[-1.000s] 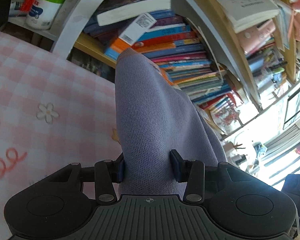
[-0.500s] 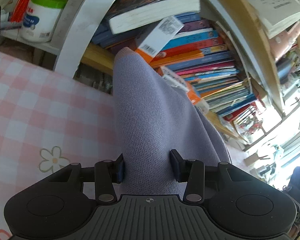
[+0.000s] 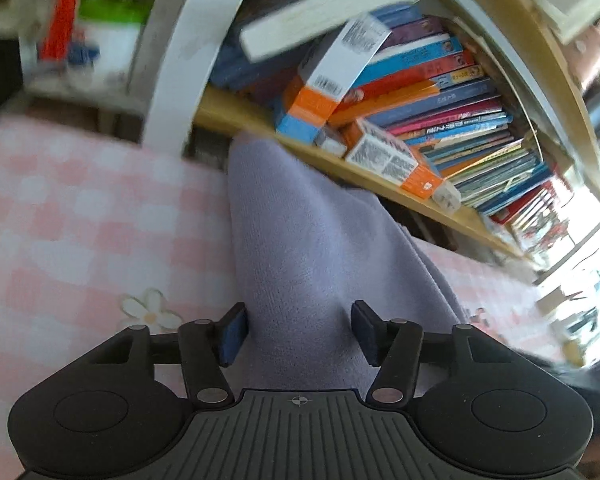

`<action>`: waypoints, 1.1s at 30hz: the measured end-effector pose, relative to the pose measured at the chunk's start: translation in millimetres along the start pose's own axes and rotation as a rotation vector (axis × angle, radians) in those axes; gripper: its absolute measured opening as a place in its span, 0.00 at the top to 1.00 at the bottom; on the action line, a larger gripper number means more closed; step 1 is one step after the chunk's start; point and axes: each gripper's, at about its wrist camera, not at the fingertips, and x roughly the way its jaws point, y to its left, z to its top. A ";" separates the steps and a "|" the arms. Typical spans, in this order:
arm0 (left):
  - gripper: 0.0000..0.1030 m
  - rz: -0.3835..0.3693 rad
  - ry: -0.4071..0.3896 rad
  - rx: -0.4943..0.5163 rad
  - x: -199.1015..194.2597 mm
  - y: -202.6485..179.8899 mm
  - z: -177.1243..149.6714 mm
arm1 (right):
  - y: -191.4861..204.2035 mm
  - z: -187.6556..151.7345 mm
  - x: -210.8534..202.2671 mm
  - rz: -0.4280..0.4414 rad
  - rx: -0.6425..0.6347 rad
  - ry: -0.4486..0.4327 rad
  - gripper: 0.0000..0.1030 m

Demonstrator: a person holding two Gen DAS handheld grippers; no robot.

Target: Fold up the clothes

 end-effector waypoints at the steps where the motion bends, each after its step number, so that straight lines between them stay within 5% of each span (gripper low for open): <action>1: 0.32 0.025 -0.023 0.023 -7.8 -3.5 -0.3 | 0.8 0.1 -5.5 -0.015 -0.012 -0.012 0.31; 10: 0.15 0.233 -0.117 0.164 -66.0 -44.6 -33.3 | 13.2 -18.3 -58.8 -0.169 -0.158 -0.106 0.14; 33: 0.14 0.438 -0.081 0.175 -107.1 -127.4 -128.9 | 4.5 -81.6 -145.9 -0.240 -0.181 -0.083 0.03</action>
